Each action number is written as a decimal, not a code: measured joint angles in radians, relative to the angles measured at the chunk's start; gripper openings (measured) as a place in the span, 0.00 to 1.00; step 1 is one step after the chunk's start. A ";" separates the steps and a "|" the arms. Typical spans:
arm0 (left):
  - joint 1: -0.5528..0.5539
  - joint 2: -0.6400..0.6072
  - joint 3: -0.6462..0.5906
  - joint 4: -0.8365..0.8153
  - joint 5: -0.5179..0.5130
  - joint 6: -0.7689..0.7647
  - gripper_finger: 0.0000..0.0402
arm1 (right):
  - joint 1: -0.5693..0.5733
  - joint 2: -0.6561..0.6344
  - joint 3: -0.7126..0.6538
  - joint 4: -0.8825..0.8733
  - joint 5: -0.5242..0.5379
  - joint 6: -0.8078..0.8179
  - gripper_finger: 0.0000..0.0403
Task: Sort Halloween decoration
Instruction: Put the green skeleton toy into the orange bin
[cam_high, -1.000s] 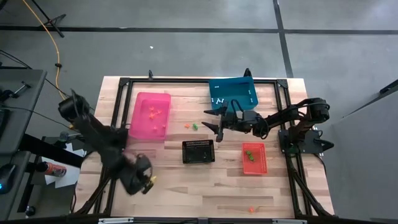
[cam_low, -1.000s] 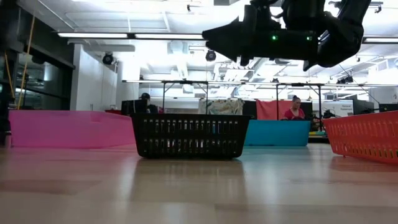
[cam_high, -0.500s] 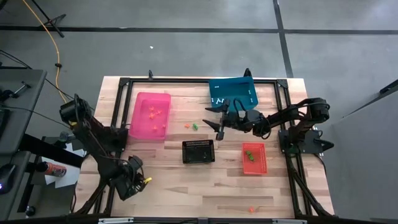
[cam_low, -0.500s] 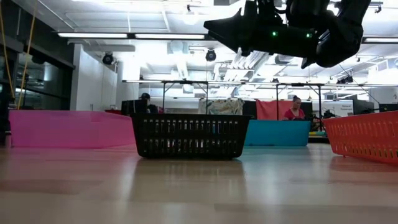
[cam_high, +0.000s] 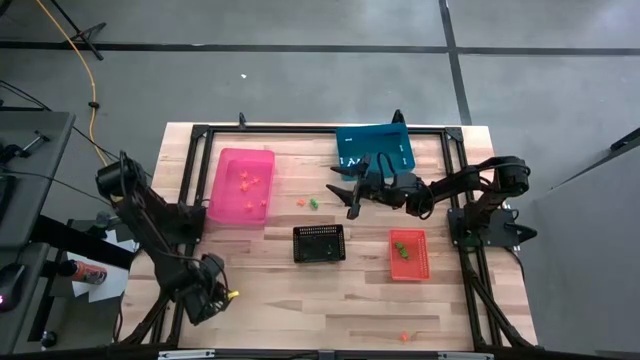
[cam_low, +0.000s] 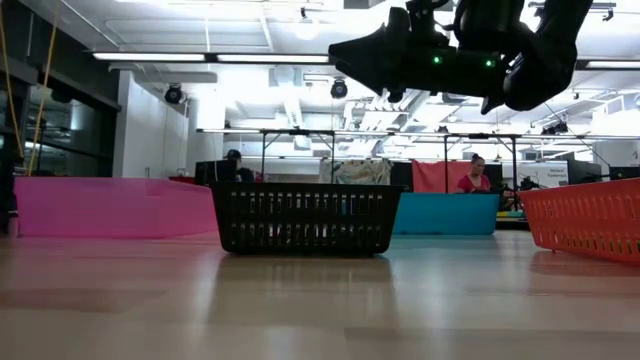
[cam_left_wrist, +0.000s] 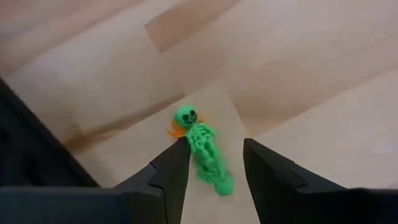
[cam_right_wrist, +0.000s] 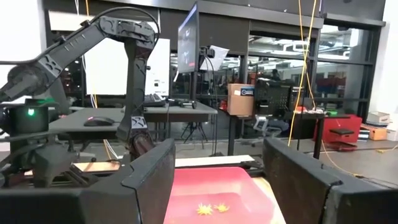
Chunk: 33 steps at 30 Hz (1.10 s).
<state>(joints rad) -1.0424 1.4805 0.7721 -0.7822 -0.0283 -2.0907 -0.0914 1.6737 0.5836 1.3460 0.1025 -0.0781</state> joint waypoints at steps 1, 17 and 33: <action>0.000 0.007 -0.009 0.019 0.005 -0.002 0.35 | 0.000 0.000 0.000 0.000 0.000 -0.005 0.59; 0.002 0.017 -0.023 -0.029 -0.028 0.005 0.27 | -0.001 0.000 0.000 0.001 -0.001 -0.032 0.59; 0.041 -0.033 -0.022 -0.028 -0.162 0.162 0.00 | -0.001 0.000 0.000 -0.002 -0.001 -0.027 0.59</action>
<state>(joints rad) -1.0013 1.4476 0.7498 -0.8105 -0.1899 -1.9291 -0.0921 1.6737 0.5835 1.3437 0.1017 -0.1051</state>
